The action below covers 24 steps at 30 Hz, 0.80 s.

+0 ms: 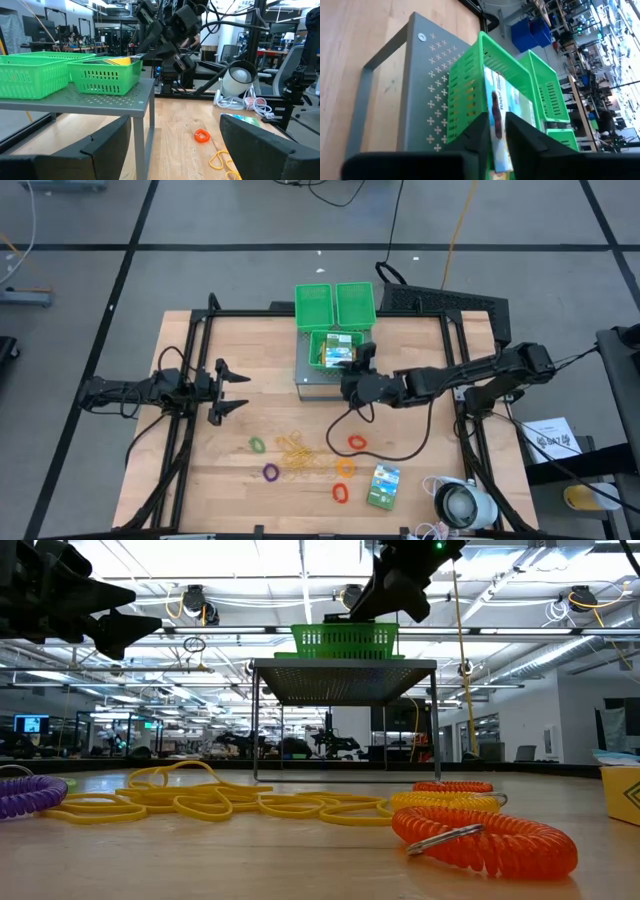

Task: Pick & Place Office Desk Supplies
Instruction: Put the crayon box into the bottom green bin on the shelf

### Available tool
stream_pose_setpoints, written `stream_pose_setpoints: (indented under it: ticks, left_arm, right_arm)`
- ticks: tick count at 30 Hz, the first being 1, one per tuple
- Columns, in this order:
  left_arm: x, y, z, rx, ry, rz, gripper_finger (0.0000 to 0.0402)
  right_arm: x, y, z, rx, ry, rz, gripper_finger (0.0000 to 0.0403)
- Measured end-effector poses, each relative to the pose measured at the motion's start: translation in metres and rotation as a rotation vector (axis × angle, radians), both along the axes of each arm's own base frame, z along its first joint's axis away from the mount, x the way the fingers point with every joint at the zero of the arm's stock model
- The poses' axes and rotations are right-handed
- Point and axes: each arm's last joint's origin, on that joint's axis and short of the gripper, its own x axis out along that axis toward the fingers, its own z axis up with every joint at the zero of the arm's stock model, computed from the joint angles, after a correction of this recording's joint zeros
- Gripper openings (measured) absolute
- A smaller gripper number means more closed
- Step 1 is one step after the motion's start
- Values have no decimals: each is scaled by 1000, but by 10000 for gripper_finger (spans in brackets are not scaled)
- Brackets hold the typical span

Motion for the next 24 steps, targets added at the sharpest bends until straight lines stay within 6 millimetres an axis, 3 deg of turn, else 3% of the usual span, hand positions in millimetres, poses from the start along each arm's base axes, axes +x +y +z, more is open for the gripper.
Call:
stream_pose_setpoints:
  ticks: [4, 10, 24]
  left_arm:
    - [0, 0, 0, 0, -1, 0, 310]
    - [0, 0, 0, 0, 0, 0, 310]
    - [0, 0, 0, 0, 0, 0, 310]
  right_arm:
    - [0, 0, 0, 0, 0, 0, 5]
    - [3, 4, 3, 45, -42, 60, 1]
    - [2, 9, 30, 82, -258, 127, 1]
